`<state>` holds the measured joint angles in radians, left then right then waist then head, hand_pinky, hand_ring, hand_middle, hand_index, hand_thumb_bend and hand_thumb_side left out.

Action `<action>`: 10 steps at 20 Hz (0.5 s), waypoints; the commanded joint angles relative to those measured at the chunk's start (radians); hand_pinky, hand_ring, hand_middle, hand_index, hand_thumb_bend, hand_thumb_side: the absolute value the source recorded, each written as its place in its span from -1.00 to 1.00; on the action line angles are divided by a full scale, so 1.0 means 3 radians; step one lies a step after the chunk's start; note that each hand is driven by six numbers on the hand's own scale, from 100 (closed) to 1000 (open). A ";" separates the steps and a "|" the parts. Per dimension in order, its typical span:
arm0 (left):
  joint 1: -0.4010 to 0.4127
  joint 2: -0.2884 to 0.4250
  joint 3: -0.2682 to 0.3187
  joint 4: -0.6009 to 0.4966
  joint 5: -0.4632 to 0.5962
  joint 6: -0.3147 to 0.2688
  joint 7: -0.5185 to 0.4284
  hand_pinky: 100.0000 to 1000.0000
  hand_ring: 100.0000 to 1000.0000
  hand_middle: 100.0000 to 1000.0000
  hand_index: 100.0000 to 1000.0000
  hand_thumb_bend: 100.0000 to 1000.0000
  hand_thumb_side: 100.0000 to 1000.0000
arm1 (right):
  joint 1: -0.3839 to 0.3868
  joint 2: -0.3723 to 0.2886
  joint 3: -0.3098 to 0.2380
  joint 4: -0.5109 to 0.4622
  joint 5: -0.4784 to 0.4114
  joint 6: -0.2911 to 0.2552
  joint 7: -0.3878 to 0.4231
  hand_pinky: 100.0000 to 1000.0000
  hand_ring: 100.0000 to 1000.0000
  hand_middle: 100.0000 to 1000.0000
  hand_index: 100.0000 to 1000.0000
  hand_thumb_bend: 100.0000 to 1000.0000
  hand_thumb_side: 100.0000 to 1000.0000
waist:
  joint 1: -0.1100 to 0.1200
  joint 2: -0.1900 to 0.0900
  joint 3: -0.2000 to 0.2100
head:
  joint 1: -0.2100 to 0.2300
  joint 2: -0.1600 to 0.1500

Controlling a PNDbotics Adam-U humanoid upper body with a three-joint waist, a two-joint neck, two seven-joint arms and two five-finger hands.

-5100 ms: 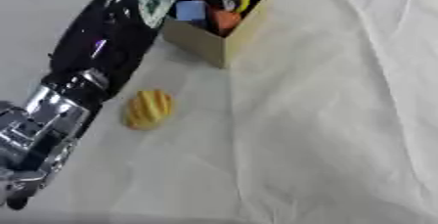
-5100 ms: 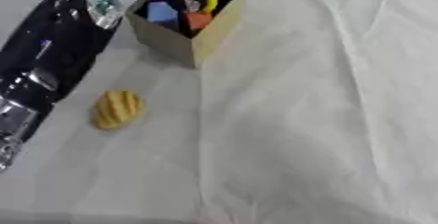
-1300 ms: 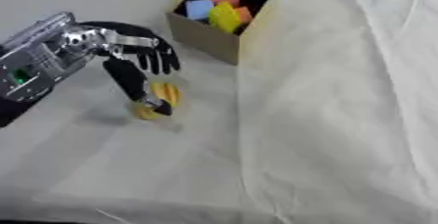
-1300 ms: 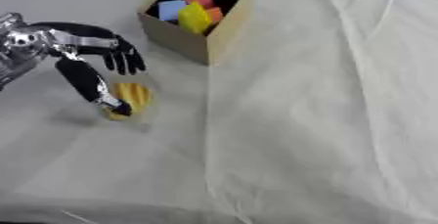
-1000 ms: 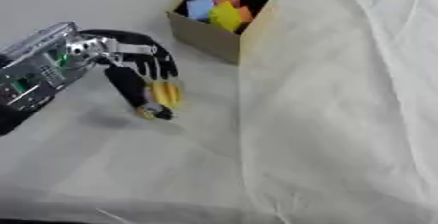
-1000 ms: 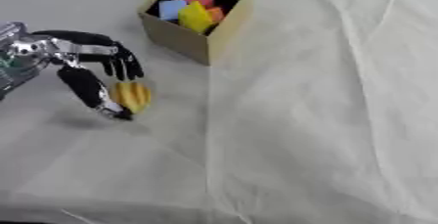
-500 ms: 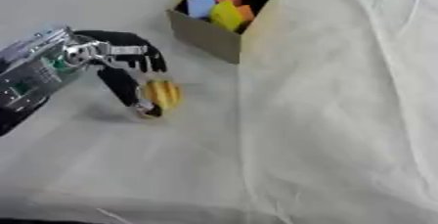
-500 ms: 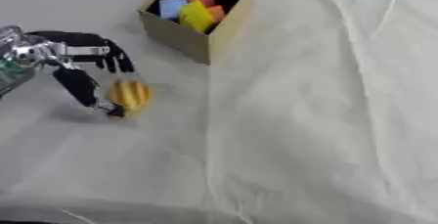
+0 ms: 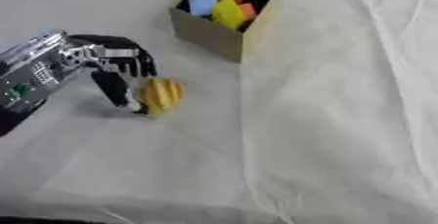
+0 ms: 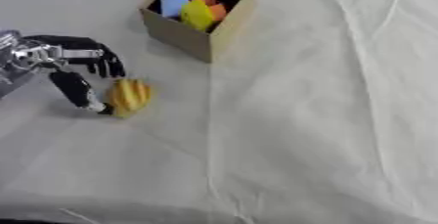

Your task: Pick up objects on the table and place them in the box.

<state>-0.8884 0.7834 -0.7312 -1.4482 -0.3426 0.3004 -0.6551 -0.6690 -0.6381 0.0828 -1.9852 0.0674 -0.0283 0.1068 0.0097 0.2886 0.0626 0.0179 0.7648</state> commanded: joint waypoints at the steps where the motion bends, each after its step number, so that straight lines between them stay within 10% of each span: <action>1: -0.0038 0.0047 0.0074 0.0047 -0.0003 -0.0014 0.0065 0.43 0.37 0.27 0.50 -0.17 -0.73 | -0.0057 -0.0054 -0.0046 -0.0049 -0.0016 -0.0009 0.0000 0.80 0.41 0.30 0.57 -1.00 -0.05 | -0.0001 -0.0053 0.0000 | 0.0017 -0.0028; 10: -0.0046 -0.0058 0.0097 0.0184 -0.0068 -0.0099 0.0233 0.41 0.34 0.26 0.53 -0.11 -0.64 | -0.0057 -0.0049 -0.0054 -0.0049 -0.0012 -0.0006 -0.0003 0.80 0.41 0.30 0.57 -1.00 -0.05 | -0.0021 -0.0035 -0.0005 | 0.0024 -0.0046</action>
<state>-0.8881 0.7548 -0.7186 -1.3937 -0.3568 0.2739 -0.5935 -0.6691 -0.6379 0.0798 -1.9852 0.0673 -0.0284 0.1069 0.0038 0.2945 0.0619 0.0221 0.7620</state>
